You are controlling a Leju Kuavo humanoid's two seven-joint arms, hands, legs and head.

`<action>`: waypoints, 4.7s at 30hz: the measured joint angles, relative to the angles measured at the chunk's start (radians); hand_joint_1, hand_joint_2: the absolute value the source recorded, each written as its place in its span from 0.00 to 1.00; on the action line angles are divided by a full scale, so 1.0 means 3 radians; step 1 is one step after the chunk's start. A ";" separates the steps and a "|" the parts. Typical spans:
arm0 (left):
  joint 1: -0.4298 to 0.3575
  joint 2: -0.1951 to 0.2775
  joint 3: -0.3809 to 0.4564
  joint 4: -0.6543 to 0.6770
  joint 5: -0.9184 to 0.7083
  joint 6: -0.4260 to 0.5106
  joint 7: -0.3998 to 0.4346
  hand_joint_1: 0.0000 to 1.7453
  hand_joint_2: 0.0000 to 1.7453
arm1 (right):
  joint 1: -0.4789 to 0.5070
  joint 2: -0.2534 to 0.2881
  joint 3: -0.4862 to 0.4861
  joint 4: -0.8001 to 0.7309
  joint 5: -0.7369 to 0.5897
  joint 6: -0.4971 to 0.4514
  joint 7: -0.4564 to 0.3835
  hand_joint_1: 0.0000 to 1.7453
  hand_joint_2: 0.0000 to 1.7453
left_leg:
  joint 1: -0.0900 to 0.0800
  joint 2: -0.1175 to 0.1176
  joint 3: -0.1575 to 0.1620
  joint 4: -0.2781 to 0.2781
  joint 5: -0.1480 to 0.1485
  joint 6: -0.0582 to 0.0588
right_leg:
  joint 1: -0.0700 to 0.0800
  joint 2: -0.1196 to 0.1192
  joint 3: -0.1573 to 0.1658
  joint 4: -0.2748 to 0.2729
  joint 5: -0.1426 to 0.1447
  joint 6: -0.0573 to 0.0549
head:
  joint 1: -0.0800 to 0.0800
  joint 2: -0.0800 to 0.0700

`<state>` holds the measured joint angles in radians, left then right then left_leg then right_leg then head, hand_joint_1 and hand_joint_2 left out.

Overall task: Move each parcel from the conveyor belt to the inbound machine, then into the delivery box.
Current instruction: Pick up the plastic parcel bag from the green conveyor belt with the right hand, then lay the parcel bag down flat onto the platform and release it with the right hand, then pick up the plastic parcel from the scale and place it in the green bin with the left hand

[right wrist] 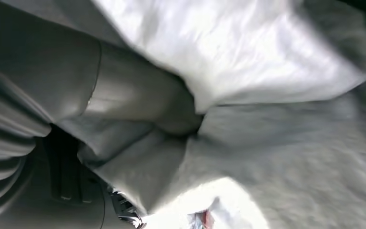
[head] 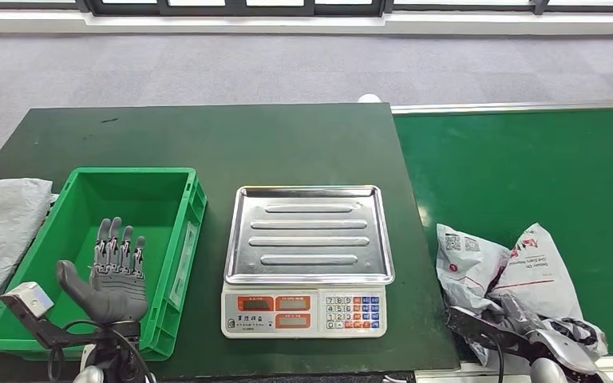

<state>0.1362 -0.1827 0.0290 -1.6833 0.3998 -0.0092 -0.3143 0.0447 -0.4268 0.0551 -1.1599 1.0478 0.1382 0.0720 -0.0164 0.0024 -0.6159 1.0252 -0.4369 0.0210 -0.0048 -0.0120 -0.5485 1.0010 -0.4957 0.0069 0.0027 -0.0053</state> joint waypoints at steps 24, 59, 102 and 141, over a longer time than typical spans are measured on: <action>0.0216 -0.0125 0.0142 -0.0174 -0.0012 -0.0103 -0.0070 0.00 0.00 | -0.0327 -0.0044 -0.0445 -0.1407 0.0913 -0.0806 0.0449 1.00 1.00 | -0.0002 -0.0007 -0.0007 0.0000 0.0000 0.0000 | -0.0002 -0.0006 -0.0007 0.0001 -0.0003 -0.0001 | 0.0000 0.0000; -0.0205 -0.0095 -0.0025 0.0223 -0.0001 -0.0071 -0.0163 0.00 0.00 | -0.1133 0.1007 0.1060 -0.0955 0.0578 -0.1666 -0.0177 1.00 1.00 | 0.0004 -0.0011 -0.0007 -0.0002 0.0007 -0.0013 | 0.0003 -0.0005 -0.0011 0.0009 -0.0004 -0.0012 | 0.0000 0.0000; -0.0416 -0.0076 -0.0161 0.0515 0.0004 -0.0097 -0.0157 0.00 0.00 | -0.1367 0.1790 0.1344 0.0594 0.0260 -0.2203 -0.0517 0.00 1.00 | 0.0007 -0.0009 -0.0008 -0.0002 0.0011 -0.0022 | 0.0004 -0.0003 -0.0015 0.0011 -0.0002 -0.0014 | 0.0000 0.0000; -0.1243 0.0181 -0.1155 0.0624 -0.2732 0.1347 0.0005 0.00 0.00 | 0.0134 0.1556 0.0946 -0.1942 -0.2194 -0.0761 -0.1662 0.00 1.00 | 0.0007 0.0001 -0.0013 -0.0002 0.0010 -0.0024 | 0.0004 0.0002 -0.0025 0.0010 0.0002 -0.0018 | 0.0000 0.0000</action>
<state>-0.2366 -0.1285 -0.3175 -1.4960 -0.4198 0.3950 -0.3128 0.0848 0.0400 0.3390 -1.7425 0.3896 -0.0902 -0.4266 -0.0144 0.0028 -0.6198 1.0247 -0.4339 0.0138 -0.0037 -0.0116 -0.5559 1.0040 -0.4952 0.0016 0.0028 -0.0053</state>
